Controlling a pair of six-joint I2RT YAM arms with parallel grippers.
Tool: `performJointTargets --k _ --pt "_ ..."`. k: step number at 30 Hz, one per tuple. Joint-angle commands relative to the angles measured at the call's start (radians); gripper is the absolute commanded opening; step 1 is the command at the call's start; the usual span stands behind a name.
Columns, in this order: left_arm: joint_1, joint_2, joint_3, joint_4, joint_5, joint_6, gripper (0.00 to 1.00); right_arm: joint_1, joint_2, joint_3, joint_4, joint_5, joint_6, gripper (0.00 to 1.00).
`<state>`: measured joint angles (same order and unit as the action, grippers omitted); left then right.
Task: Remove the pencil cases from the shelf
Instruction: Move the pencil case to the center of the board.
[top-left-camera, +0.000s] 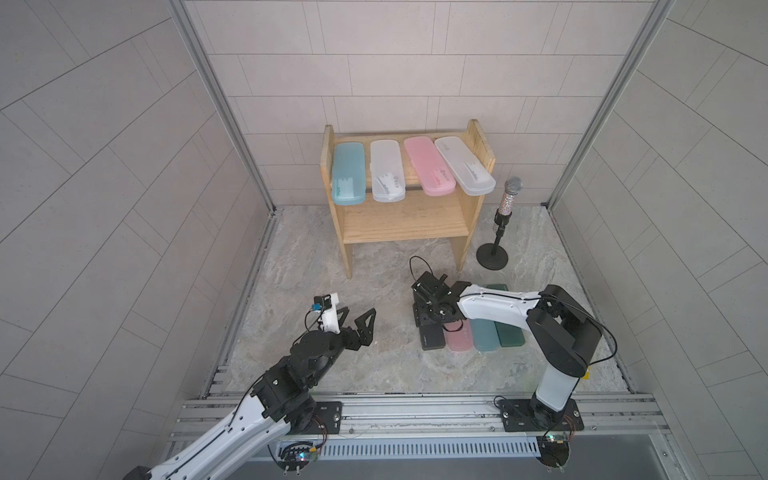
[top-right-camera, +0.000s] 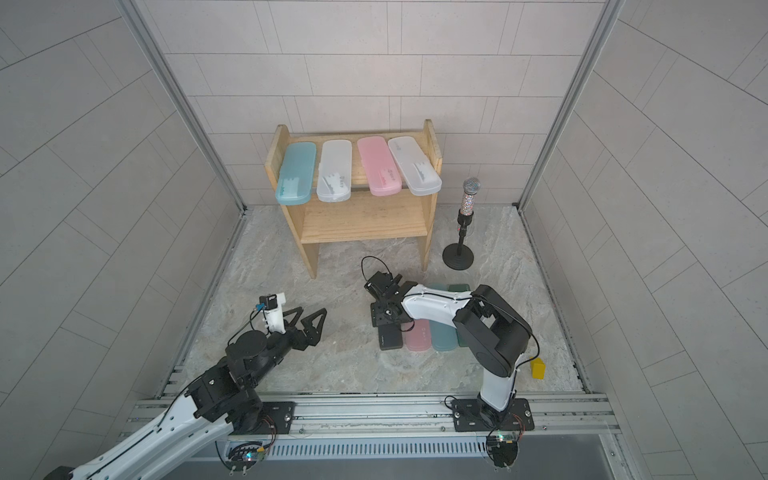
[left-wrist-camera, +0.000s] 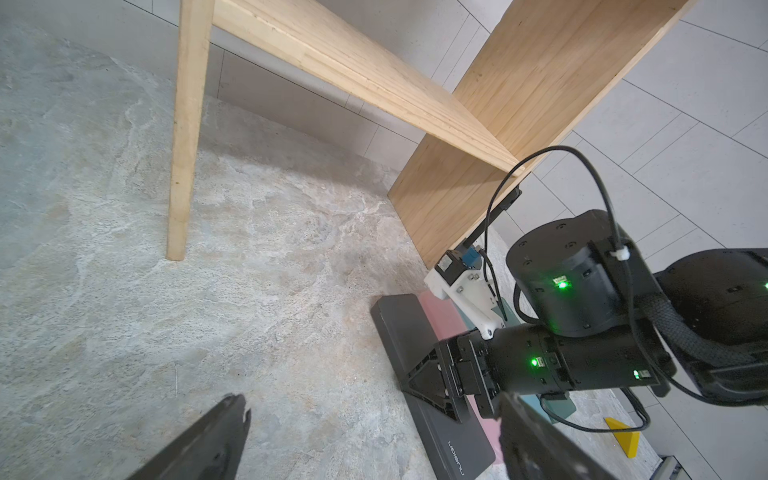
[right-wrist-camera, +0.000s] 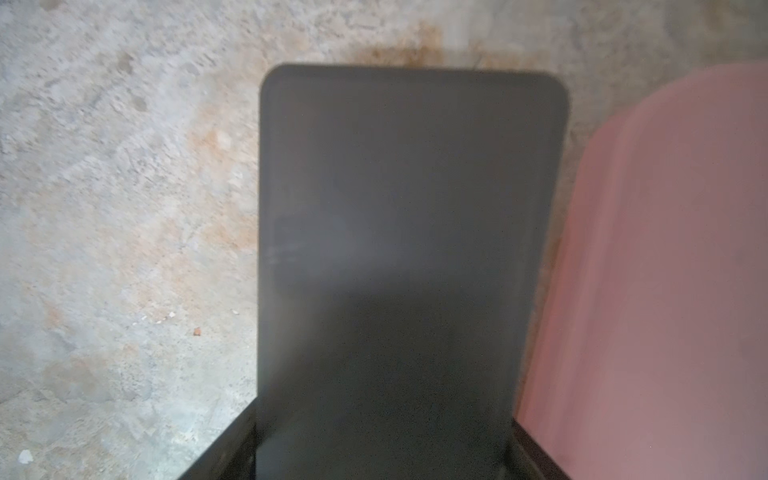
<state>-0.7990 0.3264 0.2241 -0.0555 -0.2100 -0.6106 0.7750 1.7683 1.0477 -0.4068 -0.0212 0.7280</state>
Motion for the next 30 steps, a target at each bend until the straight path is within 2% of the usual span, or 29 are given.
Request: performJointTargets --k 1,11,19,24,28,30 --pt "-0.003 0.001 0.006 0.027 0.002 -0.003 1.00 -0.014 -0.029 -0.030 -0.017 0.030 -0.024 0.71" --pt "-0.003 0.005 0.032 0.008 -0.009 -0.008 1.00 -0.012 -0.084 -0.031 0.004 0.029 -0.035 0.88" --pt "-0.003 0.020 0.064 -0.013 -0.016 -0.011 1.00 -0.008 -0.146 -0.024 -0.013 0.055 -0.041 0.91" --pt "-0.003 0.058 0.182 -0.013 -0.026 -0.054 1.00 0.005 -0.280 -0.048 -0.015 0.084 -0.049 0.92" --pt "-0.003 0.140 0.348 -0.011 -0.008 -0.130 1.00 0.004 -0.451 -0.111 -0.028 0.145 -0.061 0.96" --pt "-0.003 0.186 0.423 0.044 0.020 -0.184 1.00 0.003 -0.536 -0.150 -0.031 0.177 -0.068 0.97"
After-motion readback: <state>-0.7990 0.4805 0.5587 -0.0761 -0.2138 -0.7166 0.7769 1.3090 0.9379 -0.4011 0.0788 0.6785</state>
